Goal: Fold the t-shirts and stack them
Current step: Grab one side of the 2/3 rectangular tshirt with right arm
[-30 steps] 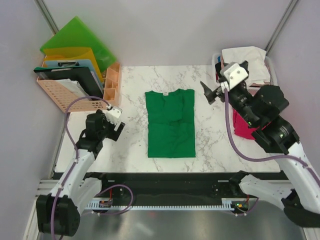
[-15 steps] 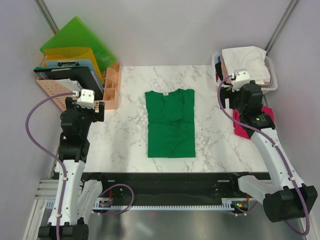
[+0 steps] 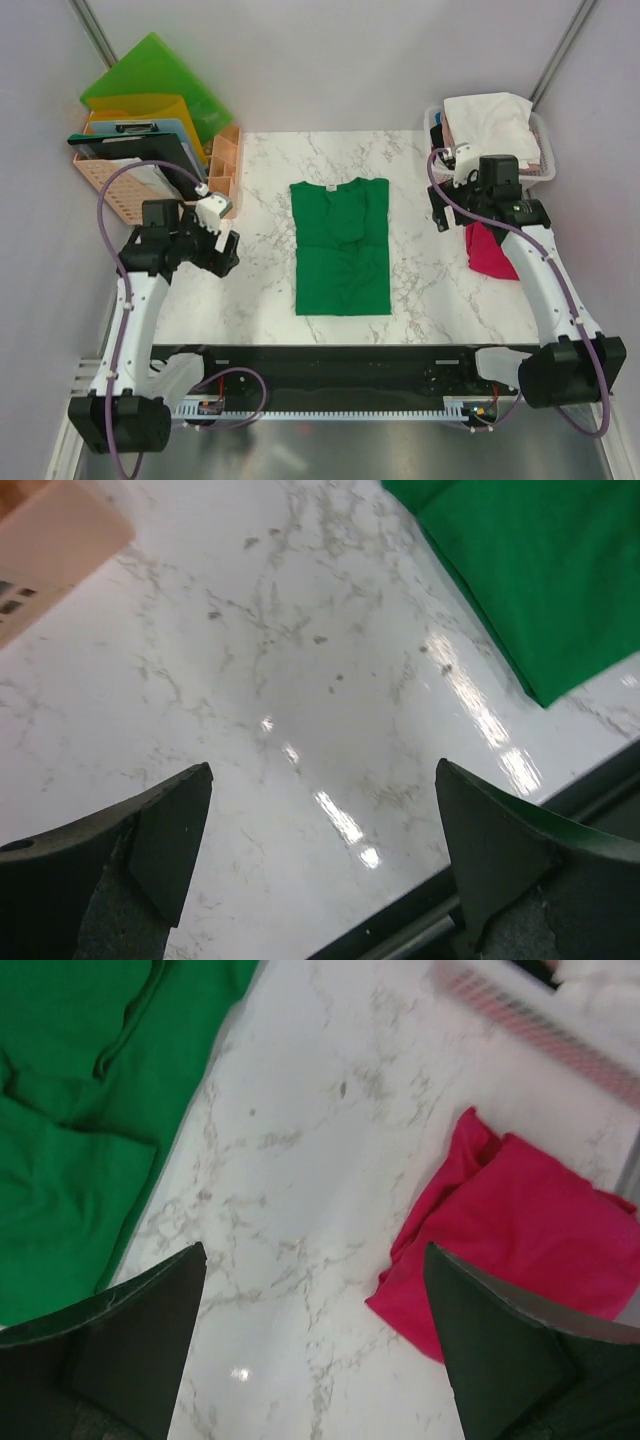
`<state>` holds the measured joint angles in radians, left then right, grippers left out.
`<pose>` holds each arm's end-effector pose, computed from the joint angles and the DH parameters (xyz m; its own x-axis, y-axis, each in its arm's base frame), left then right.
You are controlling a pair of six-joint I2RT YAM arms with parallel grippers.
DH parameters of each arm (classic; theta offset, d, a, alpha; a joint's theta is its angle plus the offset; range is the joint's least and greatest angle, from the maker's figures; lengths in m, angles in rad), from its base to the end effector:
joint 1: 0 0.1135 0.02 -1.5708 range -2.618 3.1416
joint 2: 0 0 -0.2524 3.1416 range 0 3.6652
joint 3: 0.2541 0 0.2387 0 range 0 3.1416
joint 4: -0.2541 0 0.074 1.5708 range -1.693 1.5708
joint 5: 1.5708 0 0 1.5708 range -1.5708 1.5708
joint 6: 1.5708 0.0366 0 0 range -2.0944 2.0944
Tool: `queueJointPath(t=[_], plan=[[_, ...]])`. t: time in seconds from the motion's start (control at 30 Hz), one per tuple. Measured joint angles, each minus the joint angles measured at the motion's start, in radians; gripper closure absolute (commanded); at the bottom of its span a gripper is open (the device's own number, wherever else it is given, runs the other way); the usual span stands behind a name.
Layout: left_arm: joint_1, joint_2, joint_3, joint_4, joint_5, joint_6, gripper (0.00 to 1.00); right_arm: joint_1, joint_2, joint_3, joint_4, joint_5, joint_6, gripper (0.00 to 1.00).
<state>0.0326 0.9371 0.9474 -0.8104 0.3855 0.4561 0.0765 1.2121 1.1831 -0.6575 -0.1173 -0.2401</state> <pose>0.1765 -0.0080 0.3019 -0.5417 0.3907 -0.7442 0.5238 0.8494 0.0646 0.2484 0.0233 0.3332 -0.5743 -0.2809 -0.7689 -0.3117 0.9436 -0.1119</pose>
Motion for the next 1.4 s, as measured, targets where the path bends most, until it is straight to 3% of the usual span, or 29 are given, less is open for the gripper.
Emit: queueJointPath(t=[0.07, 0.2, 0.43, 0.5, 0.63, 0.77, 1.03, 1.17, 1.27, 1.4], plan=[[0.0, 0.062, 0.043, -0.091, 0.061, 0.053, 0.0, 0.0, 0.038, 0.009, -0.082, -0.037, -0.049, 0.09], [-0.031, 0.097, 0.058, -0.182, 0.083, 0.12, 0.0, 0.0, 0.068, 0.009, -0.242, -0.123, -0.164, 0.08], [-0.308, -0.136, -0.15, -0.091, -0.124, 0.163, 0.0, 0.049, 0.045, -0.003, -0.365, -0.174, -0.298, 0.1], [-0.353, -0.132, -0.196, -0.088, -0.146, 0.162, 0.0, 0.092, 0.066, -0.015, -0.388, -0.193, -0.31, 0.1], [-0.37, 0.077, -0.196, -0.068, -0.129, 0.141, 0.0, 0.151, 0.154, -0.037, -0.418, -0.294, -0.315, 0.09], [-0.371, 0.332, -0.102, -0.055, -0.03, 0.093, 0.0, 0.155, 0.282, -0.04, -0.428, -0.431, -0.317, 0.16], [-0.371, 0.519, 0.087, -0.008, 0.203, 0.016, 0.0, 0.173, 0.48, -0.043, -0.441, -0.603, -0.331, 0.23], [-0.372, 0.549, 0.066, 0.004, 0.239, 0.009, 0.0, 0.2, 0.475, -0.05, -0.439, -0.582, -0.341, 0.24], [-0.373, 0.478, -0.026, 0.069, 0.195, -0.002, 0.0, 0.259, 0.382, -0.102, -0.381, -0.478, -0.337, 0.09], [-0.369, 0.369, -0.119, 0.151, 0.072, -0.026, 0.0, 0.459, 0.172, -0.198, -0.292, -0.297, -0.328, 0.14]])
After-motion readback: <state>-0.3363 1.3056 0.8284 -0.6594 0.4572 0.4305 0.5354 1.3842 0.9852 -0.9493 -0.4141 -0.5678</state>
